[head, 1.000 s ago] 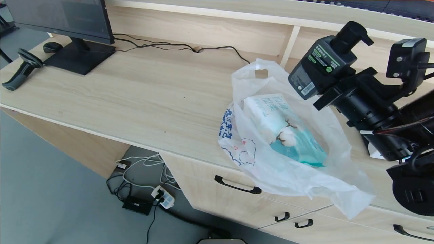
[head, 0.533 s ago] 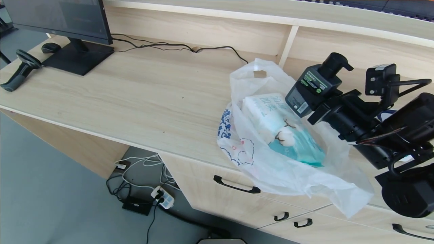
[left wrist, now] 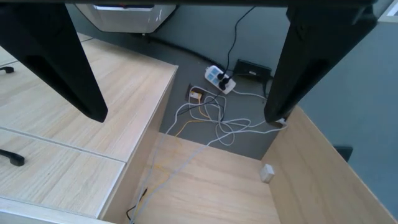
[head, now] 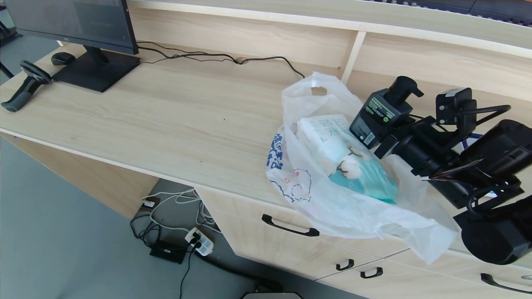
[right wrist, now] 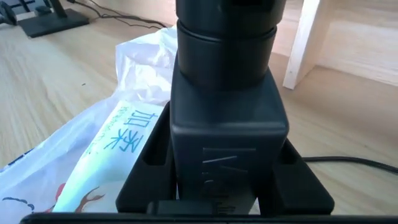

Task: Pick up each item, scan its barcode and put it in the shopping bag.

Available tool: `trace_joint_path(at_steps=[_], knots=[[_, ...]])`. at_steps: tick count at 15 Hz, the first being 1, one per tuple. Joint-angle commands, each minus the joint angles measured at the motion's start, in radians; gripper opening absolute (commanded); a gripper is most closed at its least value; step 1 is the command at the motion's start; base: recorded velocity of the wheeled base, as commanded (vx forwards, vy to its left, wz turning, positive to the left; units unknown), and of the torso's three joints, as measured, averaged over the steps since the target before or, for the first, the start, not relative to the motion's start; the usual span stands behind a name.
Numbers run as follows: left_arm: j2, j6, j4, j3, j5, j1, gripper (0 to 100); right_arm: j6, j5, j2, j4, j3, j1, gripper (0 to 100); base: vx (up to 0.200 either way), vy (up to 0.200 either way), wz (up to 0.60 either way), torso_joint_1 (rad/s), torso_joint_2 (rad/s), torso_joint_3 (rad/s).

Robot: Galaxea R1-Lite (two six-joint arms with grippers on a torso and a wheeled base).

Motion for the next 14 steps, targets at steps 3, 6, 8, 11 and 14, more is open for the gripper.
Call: trace_joint_path(at_steps=[3, 6, 8, 11, 14], knots=[[0.002, 0.001, 0.000, 0.000, 0.000, 0.000, 100, -0.029, 0.056, 0.032, -0.001, 0.028, 0.001, 0, 0.000, 0.000, 0.00, 0.000, 0.00, 0.000], [0.002, 0.000, 0.000, 0.000, 0.000, 0.000, 100, -0.057, 0.108, 0.044, -0.001, 0.019, -0.002, 0, 0.000, 0.000, 0.00, 0.000, 0.00, 0.000], [0.002, 0.001, 0.000, 0.000, 0.000, 0.000, 100, -0.057, 0.108, 0.041, -0.001, 0.002, -0.030, 0, 0.000, 0.000, 0.00, 0.000, 0.00, 0.000], [0.002, 0.001, 0.000, 0.000, 0.000, 0.000, 100, -0.063, 0.137, 0.033, -0.001, 0.011, -0.047, 0, 0.000, 0.000, 0.00, 0.000, 0.00, 0.000], [0.002, 0.001, 0.000, 0.000, 0.000, 0.000, 100, -0.089, 0.180, 0.041, -0.001, 0.014, -0.038, 0, 0.000, 0.000, 0.00, 0.000, 0.00, 0.000]])
